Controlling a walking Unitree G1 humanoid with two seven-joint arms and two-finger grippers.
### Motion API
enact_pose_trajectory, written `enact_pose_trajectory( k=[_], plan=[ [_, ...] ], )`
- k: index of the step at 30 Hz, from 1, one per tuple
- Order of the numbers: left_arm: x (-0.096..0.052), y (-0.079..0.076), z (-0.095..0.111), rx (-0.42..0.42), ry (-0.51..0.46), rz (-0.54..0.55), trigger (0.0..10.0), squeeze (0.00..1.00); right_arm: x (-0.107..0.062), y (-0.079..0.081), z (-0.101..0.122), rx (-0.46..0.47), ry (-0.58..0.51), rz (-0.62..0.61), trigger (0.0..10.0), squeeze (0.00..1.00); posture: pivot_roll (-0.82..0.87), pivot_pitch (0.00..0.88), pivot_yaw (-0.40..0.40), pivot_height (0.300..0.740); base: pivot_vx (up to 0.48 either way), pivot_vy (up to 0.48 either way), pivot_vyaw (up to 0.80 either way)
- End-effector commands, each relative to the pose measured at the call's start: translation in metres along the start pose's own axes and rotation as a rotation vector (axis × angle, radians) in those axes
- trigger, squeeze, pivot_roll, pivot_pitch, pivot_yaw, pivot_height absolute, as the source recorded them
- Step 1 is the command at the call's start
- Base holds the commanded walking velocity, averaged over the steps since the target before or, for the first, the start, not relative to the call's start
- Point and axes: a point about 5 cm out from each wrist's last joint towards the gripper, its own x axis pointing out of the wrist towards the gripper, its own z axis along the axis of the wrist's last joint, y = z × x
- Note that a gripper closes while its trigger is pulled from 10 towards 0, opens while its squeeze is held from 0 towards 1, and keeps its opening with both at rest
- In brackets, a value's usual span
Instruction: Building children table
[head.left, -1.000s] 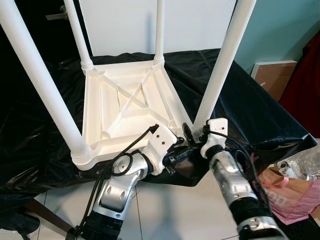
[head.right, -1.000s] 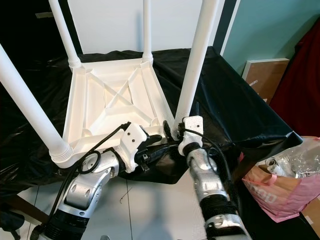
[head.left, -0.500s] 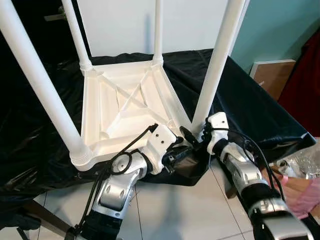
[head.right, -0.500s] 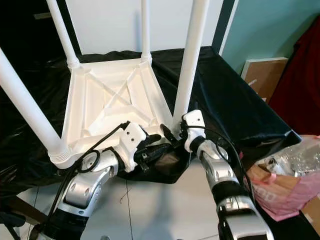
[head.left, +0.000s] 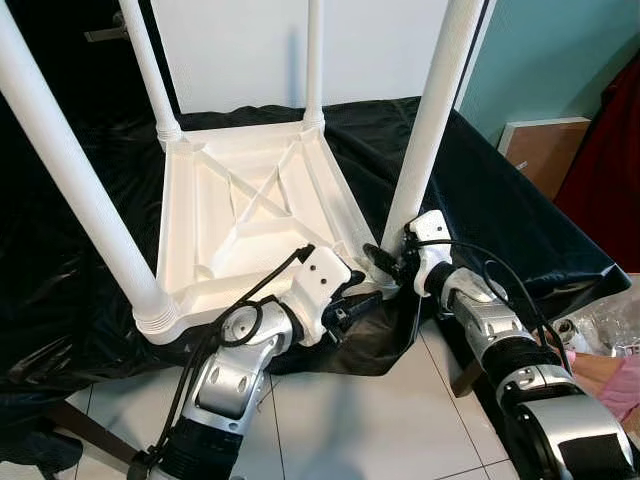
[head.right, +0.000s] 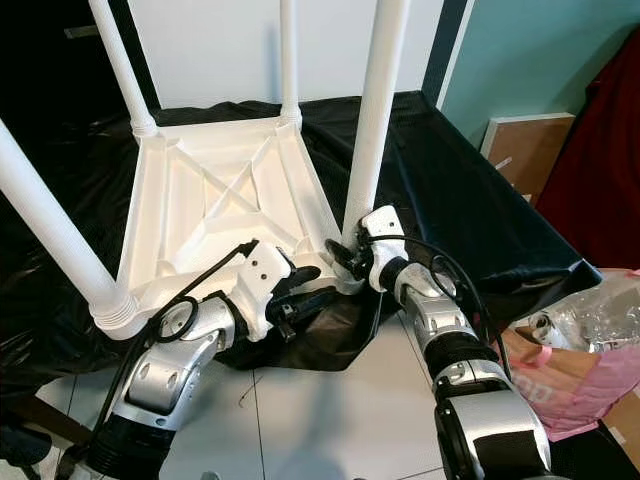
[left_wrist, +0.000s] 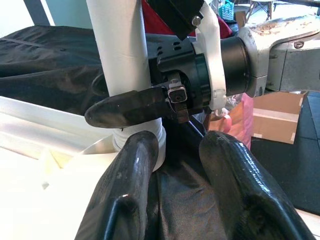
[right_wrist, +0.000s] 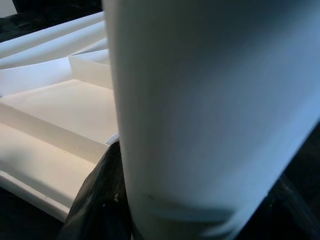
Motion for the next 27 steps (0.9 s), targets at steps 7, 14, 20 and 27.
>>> enact_pose_trajectory(
  k=[7,14,20,27],
  plan=[
    [-0.001,0.002,0.003,-0.002,-0.006,0.064,10.0,0.0,-0.005,0.005,-0.019,0.032,0.066,0.011,10.0,0.0,0.01,0.022,-0.028,0.74,0.0,0.0,0.0],
    [-0.001,0.002,0.002,-0.003,-0.003,0.063,10.0,0.0,-0.006,0.005,-0.02,0.056,0.044,-0.102,10.0,0.0,0.0,0.023,-0.031,0.74,0.0,0.0,0.0],
    [-0.001,0.0,0.001,-0.005,0.002,0.061,10.0,0.0,-0.005,0.011,-0.02,0.102,0.011,-0.2,10.0,0.0,0.0,0.029,-0.03,0.74,0.0,0.0,0.0],
    [-0.002,0.0,0.0,-0.009,0.006,0.067,10.0,0.0,-0.007,0.023,-0.028,0.159,0.023,-0.413,10.0,0.0,0.0,0.028,-0.031,0.74,0.0,0.0,0.0]
  ],
)
